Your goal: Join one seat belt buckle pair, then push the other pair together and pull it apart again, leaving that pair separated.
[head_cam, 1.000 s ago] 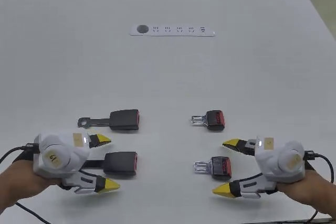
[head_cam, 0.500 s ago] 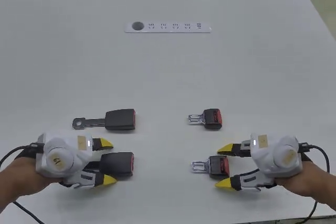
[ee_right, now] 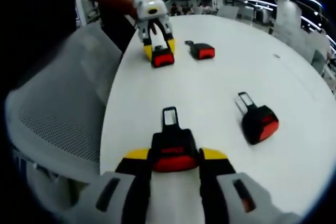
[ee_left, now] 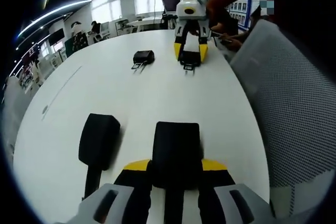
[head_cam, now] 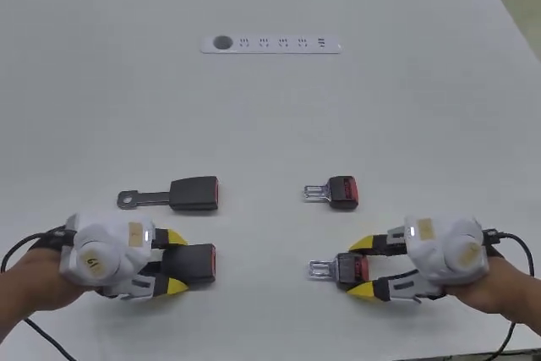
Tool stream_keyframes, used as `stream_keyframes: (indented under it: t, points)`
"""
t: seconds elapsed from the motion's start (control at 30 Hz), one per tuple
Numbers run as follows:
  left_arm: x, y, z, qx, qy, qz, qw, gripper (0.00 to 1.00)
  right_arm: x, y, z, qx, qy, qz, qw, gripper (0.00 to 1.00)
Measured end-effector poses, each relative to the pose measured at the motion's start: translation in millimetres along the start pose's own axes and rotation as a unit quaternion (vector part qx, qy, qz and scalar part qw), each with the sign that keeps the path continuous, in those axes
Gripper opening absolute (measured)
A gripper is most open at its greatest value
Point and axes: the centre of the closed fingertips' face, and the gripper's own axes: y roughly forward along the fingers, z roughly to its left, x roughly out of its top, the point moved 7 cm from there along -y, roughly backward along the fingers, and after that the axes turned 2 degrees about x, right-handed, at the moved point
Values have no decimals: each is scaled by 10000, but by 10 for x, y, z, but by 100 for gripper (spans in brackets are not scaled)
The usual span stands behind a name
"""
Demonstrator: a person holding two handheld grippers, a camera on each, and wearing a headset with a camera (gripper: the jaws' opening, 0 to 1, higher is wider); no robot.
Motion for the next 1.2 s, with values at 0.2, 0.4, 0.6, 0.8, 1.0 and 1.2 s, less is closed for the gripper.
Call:
stream_keyframes:
  t: [0.2,0.4,0.6,0.8,1.0,1.2]
  points:
    - [-2,-12,9,-77,74,29,9999,35,-25,-8,10,-6,9,-221,9998,35]
    - [14,-21,5,-102,60,44,9999,35,-41,-10,6,29,11,-413,9991,35]
    - [29,-32,6,-147,92,60,9998,35,-53,-17,3,66,42,-553,9984,35]
    - [14,-33,12,-145,62,64,9999,35,-6,41,-4,74,25,-726,9973,35]
    - [1,-32,16,-155,51,84,9998,35,75,129,8,108,6,-802,9967,35]
    - [14,-40,6,-169,61,101,9998,35,150,210,16,141,11,-872,9961,35]
